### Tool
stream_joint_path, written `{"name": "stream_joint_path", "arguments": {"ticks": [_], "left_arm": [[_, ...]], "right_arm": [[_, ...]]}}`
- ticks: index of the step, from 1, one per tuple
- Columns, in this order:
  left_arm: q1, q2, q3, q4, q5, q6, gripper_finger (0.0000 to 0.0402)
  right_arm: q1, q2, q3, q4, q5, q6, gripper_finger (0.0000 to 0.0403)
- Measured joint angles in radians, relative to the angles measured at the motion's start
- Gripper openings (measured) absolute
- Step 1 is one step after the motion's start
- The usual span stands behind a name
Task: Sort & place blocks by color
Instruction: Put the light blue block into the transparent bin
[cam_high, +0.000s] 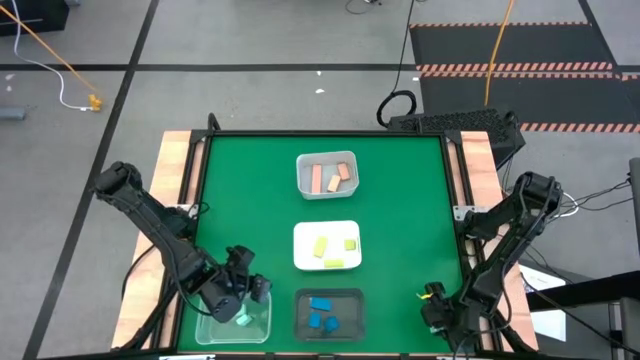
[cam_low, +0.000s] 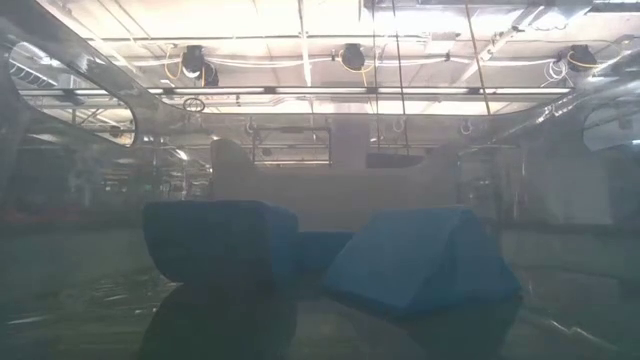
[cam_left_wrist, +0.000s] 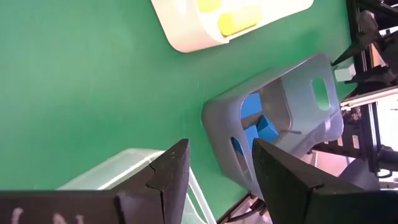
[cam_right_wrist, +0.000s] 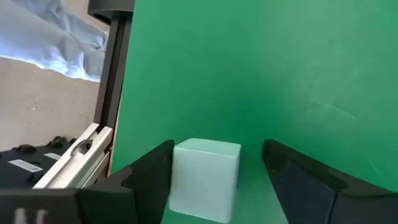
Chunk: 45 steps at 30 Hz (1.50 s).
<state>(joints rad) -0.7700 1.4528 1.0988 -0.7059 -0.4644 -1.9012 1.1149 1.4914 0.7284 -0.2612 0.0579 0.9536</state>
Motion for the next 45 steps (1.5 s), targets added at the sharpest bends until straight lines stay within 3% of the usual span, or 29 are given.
{"name": "stream_joint_path", "arguments": {"ticks": [3, 8, 17, 21, 24, 28, 31, 34, 37, 41, 45], "left_arm": [[0.016, 0.000, 0.000, 0.000, 0.000, 0.019, 0.0175], [0.045, 0.000, 0.000, 0.002, 0.000, 0.022, 0.0175], [0.104, 0.000, 0.000, 0.026, -0.007, 0.108, 0.0175], [0.144, 0.000, 0.000, 0.049, -0.069, 0.169, 0.0175], [0.178, 0.000, 0.000, 0.108, -0.176, 0.258, 0.0175], [0.233, 0.000, 0.000, 0.264, -0.365, 0.421, 0.0175], [0.288, 0.000, 0.000, 0.449, -0.432, 0.554, 0.0175], [0.345, 0.000, 0.000, 0.677, -0.431, 0.668, 0.0175], [0.398, 0.000, 0.000, 0.898, -0.363, 0.759, 0.0175], [0.450, 0.000, 0.000, 1.108, -0.243, 0.843, 0.0175], [0.472, 0.000, 0.000, 1.237, -0.153, 0.887, 0.0175]], "right_arm": [[0.000, 0.001, 0.000, -0.005, 0.003, 0.005, 0.0207], [-0.001, -0.002, -0.001, -0.008, -0.005, 0.049, 0.0113], [-0.047, -0.151, -0.004, -0.028, -0.057, 0.086, 0.0113], [-0.099, -0.276, -0.004, -0.103, 0.056, 0.060, 0.0113], [-0.159, -0.371, -0.004, -0.152, 0.194, -0.006, 0.0113], [-0.269, -0.481, -0.004, -0.161, 0.394, -0.150, 0.0113], [-0.373, -0.545, -0.004, -0.128, 0.521, -0.300, 0.0113], [-0.486, -0.586, -0.004, 0.004, 0.596, -0.488, 0.0113], [-0.593, -0.597, -0.004, 0.238, 0.591, -0.704, 0.0113], [-0.698, -0.583, -0.004, 0.597, 0.472, -0.962, 0.0113], [-0.778, -0.554, -0.003, 0.851, 0.322, -1.049, 0.0113]]}}
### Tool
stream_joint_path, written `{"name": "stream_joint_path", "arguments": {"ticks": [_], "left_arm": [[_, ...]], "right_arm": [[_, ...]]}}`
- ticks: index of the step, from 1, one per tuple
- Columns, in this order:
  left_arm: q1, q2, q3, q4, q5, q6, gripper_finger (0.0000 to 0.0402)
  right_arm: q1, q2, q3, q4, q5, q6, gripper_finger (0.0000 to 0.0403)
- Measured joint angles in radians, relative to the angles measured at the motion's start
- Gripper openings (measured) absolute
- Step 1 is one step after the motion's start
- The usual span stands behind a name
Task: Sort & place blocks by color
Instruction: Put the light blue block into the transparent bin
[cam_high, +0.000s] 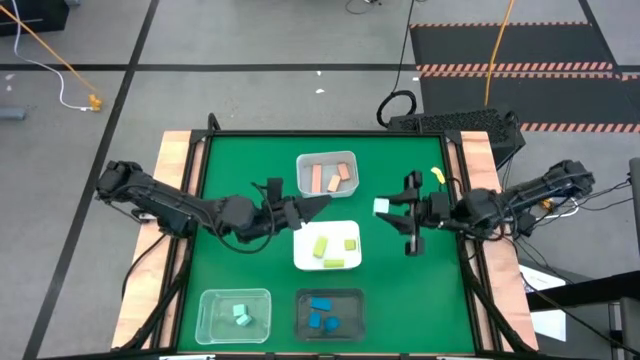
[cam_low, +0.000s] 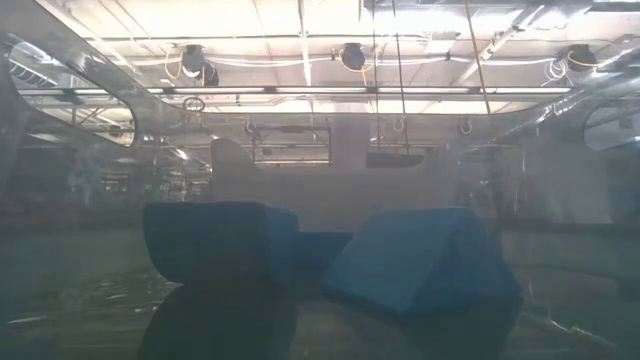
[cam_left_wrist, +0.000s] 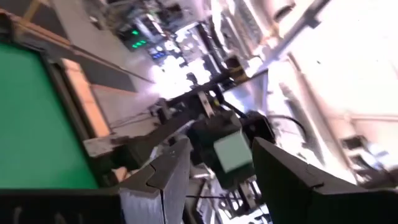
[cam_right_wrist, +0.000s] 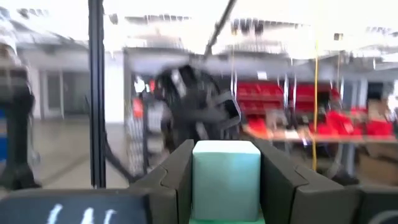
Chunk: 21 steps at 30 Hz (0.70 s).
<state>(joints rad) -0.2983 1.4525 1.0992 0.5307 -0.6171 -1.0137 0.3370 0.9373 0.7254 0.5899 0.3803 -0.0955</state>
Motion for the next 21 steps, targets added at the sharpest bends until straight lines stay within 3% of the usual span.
{"name": "stream_joint_path", "arguments": {"ticks": [6, 12, 17, 21], "left_arm": [[0.009, 0.001, 0.000, 0.020, 0.034, 0.009, 0.0192], [0.030, 0.047, 0.000, 0.031, 0.039, -0.097, 0.0253], [0.036, 0.123, 0.000, 0.078, 0.060, -0.193, 0.0293], [0.036, 0.185, 0.000, 0.193, 0.093, -0.225, 0.0300]], "right_arm": [[-0.103, 0.062, 0.000, 0.094, -0.160, 0.054, 0.0113], [-0.165, 0.161, 0.000, 0.122, -0.274, 0.066, 0.0113], [-0.190, 0.232, 0.003, 0.162, -0.304, -0.001, 0.0113], [-0.206, 0.266, 0.003, 0.163, -0.308, -0.006, 0.0113]]}}
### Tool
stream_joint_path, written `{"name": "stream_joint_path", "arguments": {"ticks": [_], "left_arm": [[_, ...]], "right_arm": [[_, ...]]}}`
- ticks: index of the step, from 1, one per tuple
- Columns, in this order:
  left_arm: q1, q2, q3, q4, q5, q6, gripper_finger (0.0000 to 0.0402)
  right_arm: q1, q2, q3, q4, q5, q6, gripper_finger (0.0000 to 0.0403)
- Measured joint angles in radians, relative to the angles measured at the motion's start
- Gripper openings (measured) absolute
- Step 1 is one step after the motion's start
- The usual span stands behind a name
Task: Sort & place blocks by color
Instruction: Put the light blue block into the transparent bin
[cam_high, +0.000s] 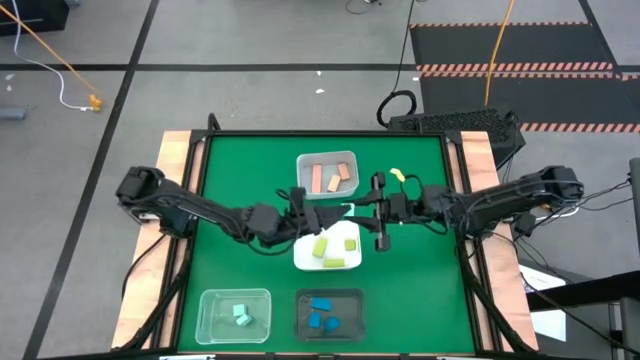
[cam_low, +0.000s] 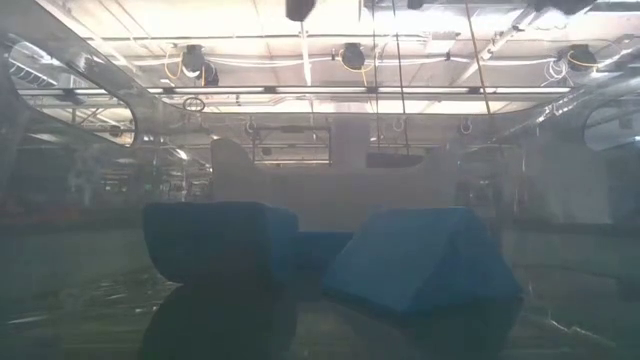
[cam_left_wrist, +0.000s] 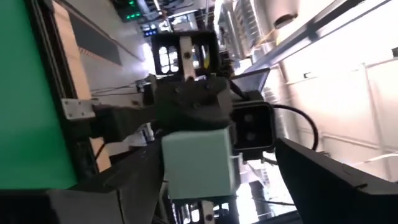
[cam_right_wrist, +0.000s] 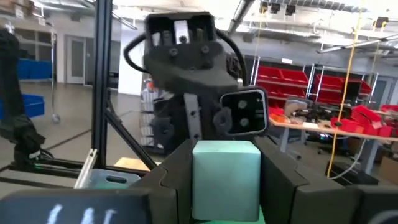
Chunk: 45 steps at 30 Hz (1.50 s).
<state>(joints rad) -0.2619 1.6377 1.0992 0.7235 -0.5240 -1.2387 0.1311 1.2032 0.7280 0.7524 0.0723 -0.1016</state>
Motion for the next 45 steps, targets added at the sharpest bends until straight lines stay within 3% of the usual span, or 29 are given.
{"name": "stream_joint_path", "arguments": {"ticks": [8, 13, 16, 27, 35, 45], "left_arm": [[0.006, 0.049, 0.000, 0.103, 0.019, -0.013, 0.0256], [0.006, 0.050, -0.001, 0.098, 0.019, -0.002, 0.0182], [0.006, 0.050, -0.001, 0.096, 0.019, -0.009, 0.0134], [0.001, 0.047, -0.001, 0.111, 0.021, 0.052, 0.0134], [0.000, -0.018, 0.000, 0.079, 0.026, 0.174, 0.0134], [-0.042, -0.274, 0.000, -0.332, -0.018, 0.356, 0.0134]], "right_arm": [[-0.007, 0.031, 0.001, 0.026, -0.026, -0.065, 0.0113], [-0.006, 0.031, 0.002, 0.027, -0.029, -0.068, 0.0115], [-0.006, 0.031, 0.002, 0.033, -0.028, -0.075, 0.0137], [-0.005, -0.011, 0.000, -0.116, -0.027, 0.134, 0.0198], [-0.005, -0.144, 0.000, -0.304, -0.026, 0.215, 0.0218], [0.019, -0.314, 0.000, -0.546, -0.026, 0.487, 0.0218]]}}
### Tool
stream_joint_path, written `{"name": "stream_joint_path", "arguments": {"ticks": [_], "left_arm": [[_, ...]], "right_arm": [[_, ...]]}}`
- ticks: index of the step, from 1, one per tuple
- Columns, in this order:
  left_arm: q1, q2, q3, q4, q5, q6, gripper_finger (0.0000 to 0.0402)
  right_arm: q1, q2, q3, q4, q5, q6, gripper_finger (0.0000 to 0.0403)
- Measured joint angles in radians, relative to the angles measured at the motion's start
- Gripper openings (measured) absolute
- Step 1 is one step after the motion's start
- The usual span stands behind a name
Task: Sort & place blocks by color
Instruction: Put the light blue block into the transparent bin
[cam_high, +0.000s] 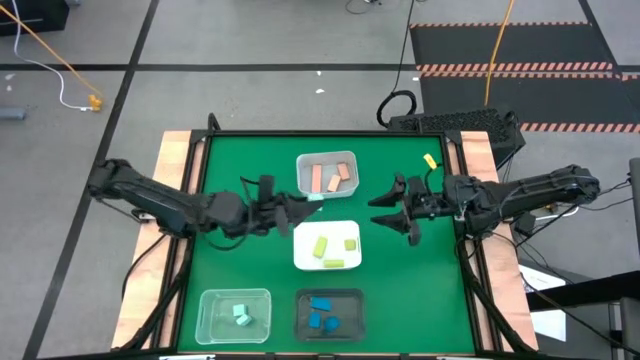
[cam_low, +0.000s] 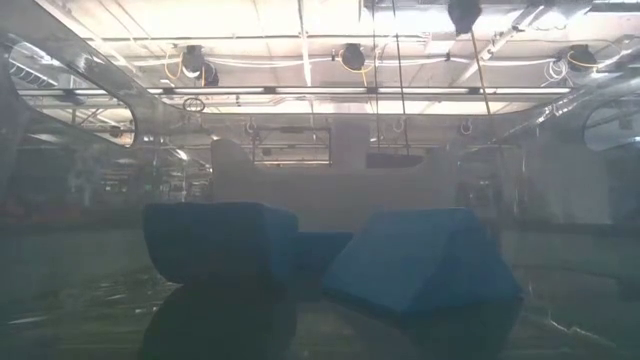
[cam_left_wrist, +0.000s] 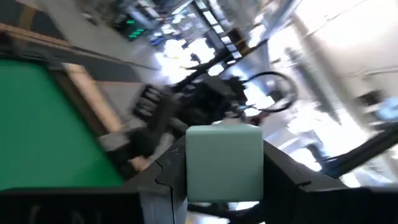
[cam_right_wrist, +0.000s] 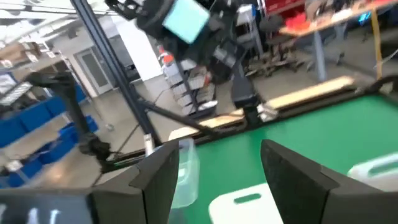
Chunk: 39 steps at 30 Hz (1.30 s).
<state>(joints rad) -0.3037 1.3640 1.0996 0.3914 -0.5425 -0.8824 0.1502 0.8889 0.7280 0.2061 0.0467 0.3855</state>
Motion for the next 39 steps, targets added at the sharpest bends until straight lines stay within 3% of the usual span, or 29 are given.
{"name": "stream_joint_path", "arguments": {"ticks": [5, 11, 16, 21, 26, 32, 39], "left_arm": [[-0.050, -0.122, 0.000, -0.243, -0.096, 0.022, 0.0134], [-0.110, -0.246, 0.000, -0.524, -0.206, -0.064, 0.0134], [-0.150, -0.327, 0.000, -0.717, -0.279, -0.171, 0.0134], [-0.164, -0.362, 0.000, -0.783, -0.305, -0.218, 0.0137], [-0.165, -0.362, 0.000, -0.830, -0.288, -0.229, 0.0154], [-0.172, -0.316, 0.000, -0.916, -0.145, -0.340, 0.0137], [-0.235, -0.250, 0.000, -0.950, -0.013, -0.466, 0.0139]], "right_arm": [[0.054, -0.030, 0.000, -0.133, 0.003, 0.074, 0.0218], [0.134, -0.022, 0.000, -0.191, 0.021, 0.075, 0.0218], [0.210, -0.018, -0.044, -0.179, 0.176, 0.076, 0.0218], [0.274, -0.018, -0.187, -0.027, 0.323, 0.132, 0.0219], [0.300, -0.018, -0.359, 0.248, 0.346, 0.201, 0.0219], [0.304, -0.018, -0.503, 0.517, 0.353, 0.258, 0.0219], [0.304, -0.019, -0.574, 0.554, 0.403, 0.298, 0.0219]]}}
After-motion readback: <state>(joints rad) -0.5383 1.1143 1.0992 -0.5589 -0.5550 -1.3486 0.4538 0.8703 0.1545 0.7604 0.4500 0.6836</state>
